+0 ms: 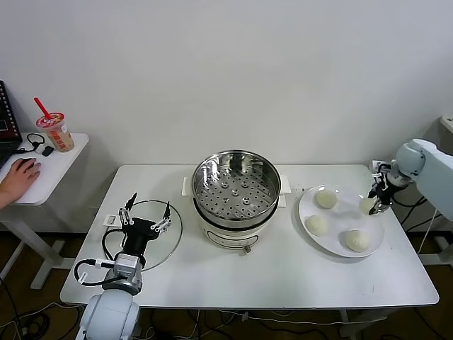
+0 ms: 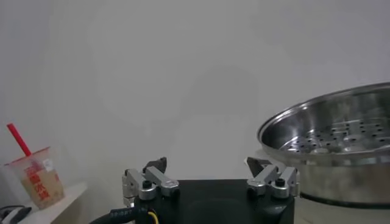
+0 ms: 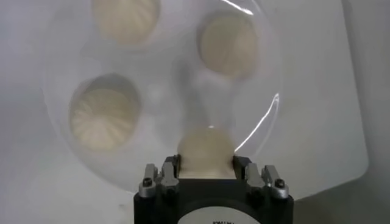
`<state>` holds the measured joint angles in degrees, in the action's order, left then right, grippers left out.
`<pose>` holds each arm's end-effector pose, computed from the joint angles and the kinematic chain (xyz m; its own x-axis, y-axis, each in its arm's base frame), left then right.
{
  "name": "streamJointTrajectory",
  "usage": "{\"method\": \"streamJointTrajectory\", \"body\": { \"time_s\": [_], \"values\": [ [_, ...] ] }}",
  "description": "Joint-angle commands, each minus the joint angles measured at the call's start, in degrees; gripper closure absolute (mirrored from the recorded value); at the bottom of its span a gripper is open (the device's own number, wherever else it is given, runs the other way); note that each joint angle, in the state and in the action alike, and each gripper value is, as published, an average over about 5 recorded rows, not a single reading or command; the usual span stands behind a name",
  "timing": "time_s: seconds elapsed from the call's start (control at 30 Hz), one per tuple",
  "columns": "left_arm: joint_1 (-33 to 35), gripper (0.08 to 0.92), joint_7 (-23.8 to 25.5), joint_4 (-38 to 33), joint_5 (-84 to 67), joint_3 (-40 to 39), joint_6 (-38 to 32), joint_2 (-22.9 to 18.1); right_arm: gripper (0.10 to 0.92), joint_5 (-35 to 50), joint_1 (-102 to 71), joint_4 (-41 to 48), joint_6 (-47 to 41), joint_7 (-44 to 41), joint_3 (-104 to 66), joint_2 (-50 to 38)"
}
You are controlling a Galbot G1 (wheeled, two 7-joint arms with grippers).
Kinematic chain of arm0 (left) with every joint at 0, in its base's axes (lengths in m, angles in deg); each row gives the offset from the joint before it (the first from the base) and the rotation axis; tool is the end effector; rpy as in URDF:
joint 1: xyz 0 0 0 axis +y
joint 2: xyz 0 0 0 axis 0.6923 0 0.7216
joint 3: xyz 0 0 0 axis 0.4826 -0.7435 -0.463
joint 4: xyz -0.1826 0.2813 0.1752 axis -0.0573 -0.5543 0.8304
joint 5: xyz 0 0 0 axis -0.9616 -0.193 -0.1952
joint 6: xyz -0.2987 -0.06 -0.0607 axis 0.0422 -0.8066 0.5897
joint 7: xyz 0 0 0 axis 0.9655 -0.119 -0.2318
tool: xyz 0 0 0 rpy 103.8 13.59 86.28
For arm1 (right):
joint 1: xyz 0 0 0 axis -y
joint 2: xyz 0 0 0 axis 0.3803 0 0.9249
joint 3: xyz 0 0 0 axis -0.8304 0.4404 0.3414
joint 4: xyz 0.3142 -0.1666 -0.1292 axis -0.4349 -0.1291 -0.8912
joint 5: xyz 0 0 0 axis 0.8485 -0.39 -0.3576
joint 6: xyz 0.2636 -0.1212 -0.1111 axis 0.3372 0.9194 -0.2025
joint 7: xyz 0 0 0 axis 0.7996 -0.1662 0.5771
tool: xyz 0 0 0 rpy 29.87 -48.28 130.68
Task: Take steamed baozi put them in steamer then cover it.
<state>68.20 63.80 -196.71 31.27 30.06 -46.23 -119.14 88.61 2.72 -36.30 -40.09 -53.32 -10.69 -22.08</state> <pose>0.1658 0.0314 -0.3060 -0.9959 0.0434 0.0797 0.0692 0.9316 0.3570 0.5294 -0.3292 -0.1800 -0.1502 0.0494 0.9874 -0.9438 0.2901 -0.1581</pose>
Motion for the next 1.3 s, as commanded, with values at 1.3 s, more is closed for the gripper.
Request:
{"method": "streamJointTrajectory", "body": {
  "time_s": [1.3],
  "values": [
    [0.04,0.177,0.06,0.49,0.46,0.12,-0.33,-0.03,0.203,5.29,2.45,-10.05,1.91,0.76,-2.77,-4.86]
  ]
}}
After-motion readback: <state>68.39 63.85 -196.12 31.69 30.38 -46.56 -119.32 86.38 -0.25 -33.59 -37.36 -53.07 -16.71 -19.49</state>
